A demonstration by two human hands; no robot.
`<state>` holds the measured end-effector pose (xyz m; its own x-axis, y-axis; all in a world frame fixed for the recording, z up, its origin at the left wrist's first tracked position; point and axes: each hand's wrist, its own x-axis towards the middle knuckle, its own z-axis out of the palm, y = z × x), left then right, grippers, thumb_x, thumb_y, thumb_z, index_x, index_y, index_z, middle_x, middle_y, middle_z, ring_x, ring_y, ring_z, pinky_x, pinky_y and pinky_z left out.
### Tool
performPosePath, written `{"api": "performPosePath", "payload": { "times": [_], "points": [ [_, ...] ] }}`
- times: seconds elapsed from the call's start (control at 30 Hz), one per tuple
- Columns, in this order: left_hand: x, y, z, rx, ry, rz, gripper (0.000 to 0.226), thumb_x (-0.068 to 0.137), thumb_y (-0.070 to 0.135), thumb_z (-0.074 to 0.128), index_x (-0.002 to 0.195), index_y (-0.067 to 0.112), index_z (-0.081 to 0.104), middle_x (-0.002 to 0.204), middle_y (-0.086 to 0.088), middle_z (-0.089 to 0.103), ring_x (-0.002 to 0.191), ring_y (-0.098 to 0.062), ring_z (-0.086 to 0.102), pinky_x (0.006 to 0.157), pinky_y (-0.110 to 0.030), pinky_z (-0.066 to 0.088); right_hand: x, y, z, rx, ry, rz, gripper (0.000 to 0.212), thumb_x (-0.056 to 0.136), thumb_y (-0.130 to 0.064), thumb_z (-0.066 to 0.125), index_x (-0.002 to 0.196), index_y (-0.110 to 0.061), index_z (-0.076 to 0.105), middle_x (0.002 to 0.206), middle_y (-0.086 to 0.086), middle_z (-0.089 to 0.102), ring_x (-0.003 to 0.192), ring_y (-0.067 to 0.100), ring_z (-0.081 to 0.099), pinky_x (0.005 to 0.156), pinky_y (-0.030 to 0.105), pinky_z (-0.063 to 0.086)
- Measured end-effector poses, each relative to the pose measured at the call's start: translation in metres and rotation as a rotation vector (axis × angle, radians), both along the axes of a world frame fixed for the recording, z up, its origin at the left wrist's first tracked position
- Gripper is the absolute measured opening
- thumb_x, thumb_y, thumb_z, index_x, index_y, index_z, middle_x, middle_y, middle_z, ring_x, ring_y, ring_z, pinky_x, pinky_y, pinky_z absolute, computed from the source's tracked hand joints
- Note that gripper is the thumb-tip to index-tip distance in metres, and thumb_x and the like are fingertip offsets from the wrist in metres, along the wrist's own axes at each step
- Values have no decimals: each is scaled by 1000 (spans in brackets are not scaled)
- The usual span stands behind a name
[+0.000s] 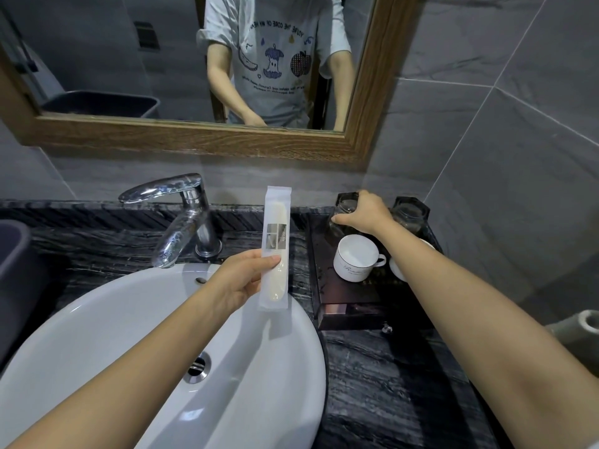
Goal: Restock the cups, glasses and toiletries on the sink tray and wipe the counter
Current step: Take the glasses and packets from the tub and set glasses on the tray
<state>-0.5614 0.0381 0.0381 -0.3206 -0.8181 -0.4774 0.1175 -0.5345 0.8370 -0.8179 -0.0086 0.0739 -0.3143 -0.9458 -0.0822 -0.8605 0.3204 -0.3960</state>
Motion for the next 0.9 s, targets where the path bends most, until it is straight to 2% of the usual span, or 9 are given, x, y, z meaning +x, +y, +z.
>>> {"api": "performPosePath", "payload": {
  "times": [0.23, 0.33, 0.43, 0.53, 0.67, 0.7, 0.77, 0.8, 0.9],
  "points": [
    [2, 3, -2, 12, -11, -10, 9, 80, 6, 66, 87, 11, 66, 67, 0, 74, 59, -9, 68, 51, -19, 55, 5, 2, -1, 36, -18, -10, 94, 77, -47, 72, 142, 2, 26, 147, 22, 31, 133, 38, 37, 101, 42, 40],
    [3, 3, -2, 21, -19, -9, 11, 80, 7, 66, 90, 10, 66, 77, -3, 72, 64, -11, 67, 55, -20, 57, 8, 5, 1, 45, -69, -33, 101, 76, -48, 73, 146, 0, 18, 152, 21, 21, 140, 38, 25, 110, 46, 34],
    [2, 4, -1, 34, -13, -15, 16, 80, 6, 66, 95, 9, 65, 82, -5, 71, 69, -13, 67, 59, -21, 57, 9, 9, 3, 33, -81, -46, 104, 76, -49, 72, 148, -2, 14, 155, 21, 15, 144, 38, 15, 113, 48, 28],
    [0, 4, 2, 40, -11, -29, 11, 80, 4, 65, 89, 10, 66, 73, -3, 73, 62, -12, 68, 54, -21, 56, 10, 18, 10, 11, -51, -44, 102, 76, -48, 72, 148, -5, 14, 155, 19, 15, 144, 37, 11, 113, 48, 26],
    [-6, 6, 10, 25, 8, -57, 9, 80, 3, 65, 85, 11, 65, 63, 0, 74, 57, -11, 69, 50, -21, 55, 17, 40, 28, -89, 15, -17, 80, 83, -46, 66, 142, -5, 30, 147, 16, 31, 138, 33, 25, 107, 44, 32],
    [-8, 6, 12, 19, 16, -61, 9, 80, 4, 65, 84, 12, 65, 62, 1, 74, 57, -10, 69, 50, -20, 55, 23, 47, 32, -139, 10, -1, 65, 86, -45, 61, 133, -5, 41, 138, 15, 41, 131, 30, 35, 102, 41, 37],
    [-14, 8, 17, 1, 33, -85, 9, 80, 4, 65, 84, 12, 64, 62, 1, 74, 57, -10, 69, 50, -20, 55, 42, 64, 39, -247, -62, 9, 37, 91, -45, 53, 101, -10, 56, 105, 12, 55, 104, 23, 51, 82, 32, 41],
    [-17, 10, 20, -11, 40, -106, 8, 81, 4, 65, 84, 12, 64, 62, 1, 74, 57, -10, 70, 50, -20, 55, 53, 73, 42, -280, -120, 13, 35, 92, -46, 51, 93, -12, 59, 96, 8, 58, 93, 21, 54, 77, 30, 42],
    [-27, 19, 29, -59, 52, -184, 7, 80, 7, 66, 84, 12, 65, 66, 0, 74, 61, -12, 70, 54, -23, 55, 81, 99, 50, -302, -316, -34, 39, 89, -47, 56, 102, -11, 65, 94, -1, 65, 87, 14, 59, 77, 27, 46]
  ]
}}
